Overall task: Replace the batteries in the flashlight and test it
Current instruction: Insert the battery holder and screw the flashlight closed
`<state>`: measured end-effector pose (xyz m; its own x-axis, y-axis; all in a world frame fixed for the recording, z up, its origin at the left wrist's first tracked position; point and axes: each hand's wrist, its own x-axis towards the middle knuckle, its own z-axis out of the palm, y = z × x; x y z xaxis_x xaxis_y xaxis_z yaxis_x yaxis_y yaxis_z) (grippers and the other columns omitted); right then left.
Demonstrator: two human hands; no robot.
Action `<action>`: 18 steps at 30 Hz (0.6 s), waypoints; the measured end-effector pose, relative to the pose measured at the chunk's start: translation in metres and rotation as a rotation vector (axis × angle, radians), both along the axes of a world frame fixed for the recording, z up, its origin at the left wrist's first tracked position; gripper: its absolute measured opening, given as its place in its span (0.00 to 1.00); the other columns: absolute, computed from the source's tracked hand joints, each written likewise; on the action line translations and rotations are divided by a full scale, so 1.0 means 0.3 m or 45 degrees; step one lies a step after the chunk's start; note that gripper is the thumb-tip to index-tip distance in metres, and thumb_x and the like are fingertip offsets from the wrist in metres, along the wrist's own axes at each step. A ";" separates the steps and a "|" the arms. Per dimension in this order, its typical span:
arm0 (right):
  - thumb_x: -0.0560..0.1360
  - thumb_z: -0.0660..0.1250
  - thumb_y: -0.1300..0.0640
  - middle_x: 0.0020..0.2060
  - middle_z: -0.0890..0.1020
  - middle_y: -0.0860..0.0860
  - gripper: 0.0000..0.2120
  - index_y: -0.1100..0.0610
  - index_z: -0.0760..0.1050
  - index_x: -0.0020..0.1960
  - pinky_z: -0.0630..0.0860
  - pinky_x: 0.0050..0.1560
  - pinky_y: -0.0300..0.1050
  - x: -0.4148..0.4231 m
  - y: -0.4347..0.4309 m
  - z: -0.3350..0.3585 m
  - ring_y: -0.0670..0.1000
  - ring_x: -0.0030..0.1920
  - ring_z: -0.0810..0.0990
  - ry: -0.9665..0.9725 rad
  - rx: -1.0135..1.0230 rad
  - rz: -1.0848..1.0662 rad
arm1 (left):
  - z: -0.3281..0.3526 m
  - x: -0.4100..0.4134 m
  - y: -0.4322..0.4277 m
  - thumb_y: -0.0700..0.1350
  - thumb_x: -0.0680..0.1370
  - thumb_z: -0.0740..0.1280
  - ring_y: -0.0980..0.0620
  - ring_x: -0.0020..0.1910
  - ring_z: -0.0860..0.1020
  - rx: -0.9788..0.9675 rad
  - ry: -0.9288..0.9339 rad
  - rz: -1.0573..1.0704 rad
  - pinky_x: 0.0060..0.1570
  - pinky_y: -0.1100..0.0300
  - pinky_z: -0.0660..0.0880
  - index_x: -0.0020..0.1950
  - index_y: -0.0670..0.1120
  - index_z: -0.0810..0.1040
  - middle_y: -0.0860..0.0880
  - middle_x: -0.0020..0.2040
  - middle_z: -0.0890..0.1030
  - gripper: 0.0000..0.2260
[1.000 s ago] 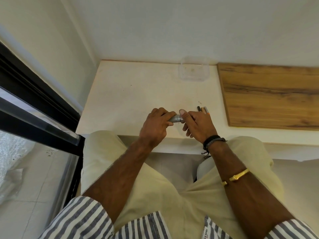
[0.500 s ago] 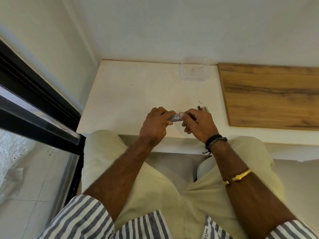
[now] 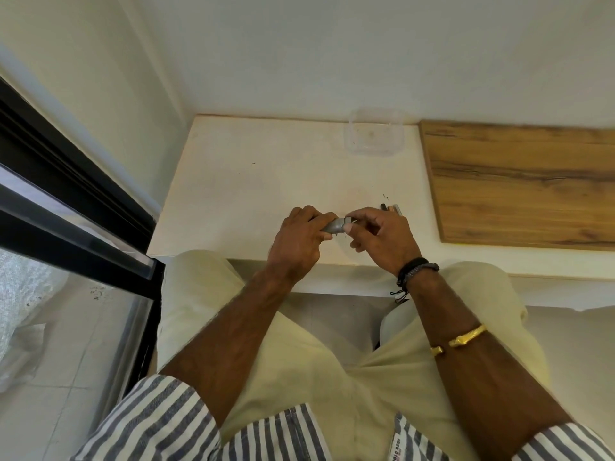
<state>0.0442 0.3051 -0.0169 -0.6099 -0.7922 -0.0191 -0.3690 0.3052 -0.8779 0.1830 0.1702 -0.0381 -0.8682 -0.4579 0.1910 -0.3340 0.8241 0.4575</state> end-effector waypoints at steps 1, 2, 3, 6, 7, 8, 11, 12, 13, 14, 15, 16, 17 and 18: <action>0.79 0.70 0.54 0.39 0.85 0.51 0.09 0.57 0.82 0.56 0.83 0.37 0.37 0.001 0.001 0.003 0.45 0.34 0.85 0.000 0.008 -0.008 | 0.002 0.000 0.002 0.38 0.78 0.67 0.50 0.50 0.71 -0.002 0.006 -0.007 0.48 0.57 0.72 0.65 0.49 0.77 0.47 0.52 0.78 0.16; 0.80 0.69 0.52 0.38 0.85 0.50 0.10 0.57 0.82 0.54 0.82 0.35 0.37 0.003 0.001 0.005 0.44 0.32 0.84 0.015 0.027 -0.014 | 0.002 0.000 0.003 0.38 0.78 0.67 0.49 0.50 0.71 -0.005 0.008 -0.014 0.48 0.57 0.72 0.65 0.49 0.77 0.47 0.52 0.78 0.16; 0.81 0.67 0.49 0.37 0.85 0.50 0.11 0.57 0.82 0.52 0.81 0.34 0.36 0.005 0.001 0.005 0.43 0.31 0.83 0.041 0.057 -0.020 | 0.002 -0.001 0.005 0.38 0.78 0.67 0.49 0.50 0.71 -0.010 0.008 -0.018 0.48 0.58 0.71 0.65 0.49 0.77 0.47 0.52 0.78 0.16; 0.81 0.63 0.42 0.35 0.84 0.50 0.18 0.56 0.80 0.48 0.81 0.32 0.38 0.007 0.002 0.002 0.43 0.28 0.82 0.086 0.146 -0.049 | -0.004 -0.003 0.012 0.38 0.78 0.67 0.50 0.50 0.70 -0.011 -0.003 -0.019 0.49 0.60 0.68 0.66 0.49 0.76 0.47 0.53 0.78 0.16; 0.81 0.63 0.41 0.36 0.85 0.50 0.18 0.56 0.80 0.49 0.81 0.33 0.39 0.006 0.003 0.001 0.43 0.29 0.82 0.068 0.142 -0.054 | -0.006 -0.005 0.013 0.38 0.78 0.68 0.50 0.51 0.70 -0.010 -0.007 -0.018 0.49 0.60 0.68 0.66 0.49 0.76 0.47 0.53 0.78 0.17; 0.80 0.64 0.41 0.39 0.85 0.51 0.17 0.55 0.80 0.52 0.82 0.34 0.40 0.005 0.004 0.001 0.44 0.31 0.83 0.032 0.117 -0.052 | -0.006 -0.004 0.011 0.38 0.78 0.68 0.50 0.51 0.70 -0.006 -0.008 -0.016 0.49 0.60 0.68 0.66 0.49 0.76 0.47 0.54 0.78 0.17; 0.76 0.73 0.46 0.51 0.83 0.47 0.18 0.50 0.78 0.64 0.84 0.40 0.39 -0.005 0.007 0.002 0.46 0.39 0.86 0.001 0.059 0.017 | -0.004 -0.004 0.005 0.37 0.78 0.68 0.49 0.51 0.71 0.002 0.001 -0.006 0.48 0.59 0.71 0.66 0.48 0.77 0.46 0.53 0.78 0.17; 0.75 0.75 0.49 0.52 0.83 0.47 0.18 0.48 0.78 0.63 0.84 0.41 0.39 -0.008 0.007 0.001 0.47 0.39 0.86 0.034 0.052 0.046 | -0.004 -0.003 0.004 0.37 0.78 0.67 0.49 0.51 0.72 0.002 0.003 -0.004 0.48 0.58 0.71 0.66 0.48 0.77 0.46 0.53 0.78 0.17; 0.75 0.75 0.53 0.53 0.83 0.48 0.16 0.47 0.79 0.61 0.84 0.41 0.40 -0.008 0.006 0.000 0.47 0.39 0.86 0.046 0.031 0.067 | -0.004 -0.002 0.004 0.37 0.78 0.67 0.49 0.50 0.71 0.003 0.002 -0.003 0.48 0.58 0.71 0.66 0.48 0.77 0.46 0.53 0.78 0.16; 0.75 0.75 0.57 0.52 0.84 0.50 0.15 0.47 0.79 0.59 0.85 0.41 0.40 -0.008 0.005 -0.001 0.47 0.39 0.86 0.037 0.007 0.074 | -0.004 -0.003 0.004 0.38 0.79 0.67 0.49 0.50 0.71 0.005 0.003 -0.004 0.48 0.57 0.71 0.66 0.48 0.77 0.46 0.52 0.78 0.16; 0.75 0.75 0.59 0.51 0.85 0.51 0.14 0.48 0.80 0.58 0.85 0.40 0.41 -0.008 0.004 -0.005 0.47 0.38 0.86 0.026 -0.008 0.071 | -0.005 -0.003 0.005 0.38 0.79 0.67 0.49 0.50 0.71 0.005 0.003 -0.007 0.48 0.57 0.71 0.66 0.49 0.77 0.47 0.52 0.78 0.16; 0.76 0.74 0.59 0.49 0.85 0.52 0.13 0.49 0.80 0.58 0.85 0.39 0.41 -0.008 0.004 -0.007 0.46 0.38 0.86 0.023 -0.009 0.061 | -0.005 -0.005 0.007 0.38 0.78 0.67 0.49 0.50 0.71 0.005 0.002 -0.010 0.49 0.57 0.71 0.66 0.49 0.77 0.47 0.52 0.78 0.16; 0.76 0.74 0.58 0.47 0.86 0.52 0.11 0.50 0.81 0.58 0.84 0.39 0.40 -0.009 0.005 -0.008 0.45 0.37 0.86 0.025 -0.004 0.052 | -0.005 -0.006 0.008 0.38 0.78 0.67 0.49 0.51 0.71 0.003 0.000 -0.011 0.49 0.57 0.71 0.66 0.49 0.77 0.47 0.52 0.78 0.17; 0.77 0.73 0.57 0.45 0.86 0.52 0.10 0.52 0.81 0.58 0.84 0.38 0.40 -0.009 0.006 -0.008 0.45 0.36 0.85 0.024 0.001 0.044 | -0.003 -0.007 0.009 0.37 0.78 0.68 0.49 0.51 0.72 0.002 0.001 -0.011 0.49 0.57 0.71 0.66 0.48 0.77 0.46 0.53 0.78 0.17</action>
<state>0.0415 0.3068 -0.0195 -0.5824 -0.8128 -0.0085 -0.3958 0.2927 -0.8705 0.1810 0.1728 -0.0391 -0.8720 -0.4508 0.1906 -0.3267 0.8261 0.4592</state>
